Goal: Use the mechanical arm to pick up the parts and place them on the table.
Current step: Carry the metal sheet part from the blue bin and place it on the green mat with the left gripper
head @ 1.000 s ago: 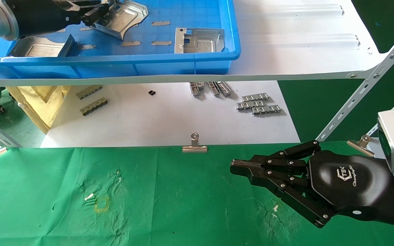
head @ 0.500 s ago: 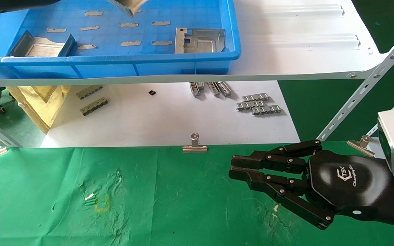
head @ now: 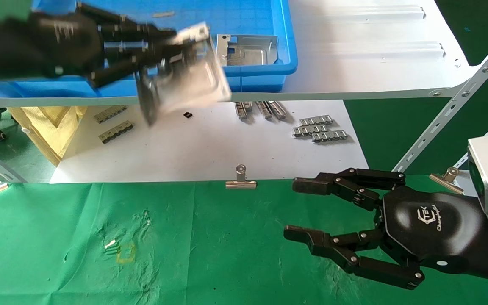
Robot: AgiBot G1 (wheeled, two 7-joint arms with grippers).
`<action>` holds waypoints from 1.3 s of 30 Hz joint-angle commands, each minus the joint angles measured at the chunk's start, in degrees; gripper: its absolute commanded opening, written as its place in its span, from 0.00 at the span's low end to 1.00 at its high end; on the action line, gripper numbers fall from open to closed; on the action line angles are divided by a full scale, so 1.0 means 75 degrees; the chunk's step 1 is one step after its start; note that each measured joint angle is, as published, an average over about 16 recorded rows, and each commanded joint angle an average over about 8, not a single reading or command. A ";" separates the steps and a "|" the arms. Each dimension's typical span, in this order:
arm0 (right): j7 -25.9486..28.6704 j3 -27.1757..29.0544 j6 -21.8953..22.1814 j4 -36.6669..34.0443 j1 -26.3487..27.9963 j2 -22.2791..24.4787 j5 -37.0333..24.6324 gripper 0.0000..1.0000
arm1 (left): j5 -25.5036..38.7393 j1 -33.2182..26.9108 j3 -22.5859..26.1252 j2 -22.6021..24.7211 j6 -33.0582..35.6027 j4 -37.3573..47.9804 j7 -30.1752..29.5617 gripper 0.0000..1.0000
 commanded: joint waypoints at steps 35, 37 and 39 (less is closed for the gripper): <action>0.0000 0.0000 0.0000 0.0000 0.0000 0.0000 0.0000 1.00 | -0.0049 0.2066 0.3483 -0.1001 -0.0402 0.0356 0.3894 0.70; 0.0000 0.0000 0.0000 0.0000 0.0000 0.0000 0.0000 1.00 | -0.0049 0.2049 0.3488 -0.0929 -0.0398 0.0599 0.4008 0.93; 0.0000 0.0000 0.0000 0.0000 0.0000 0.0000 0.0000 1.00 | -0.0057 0.2039 0.3488 -0.0863 -0.0382 0.0813 0.4114 1.00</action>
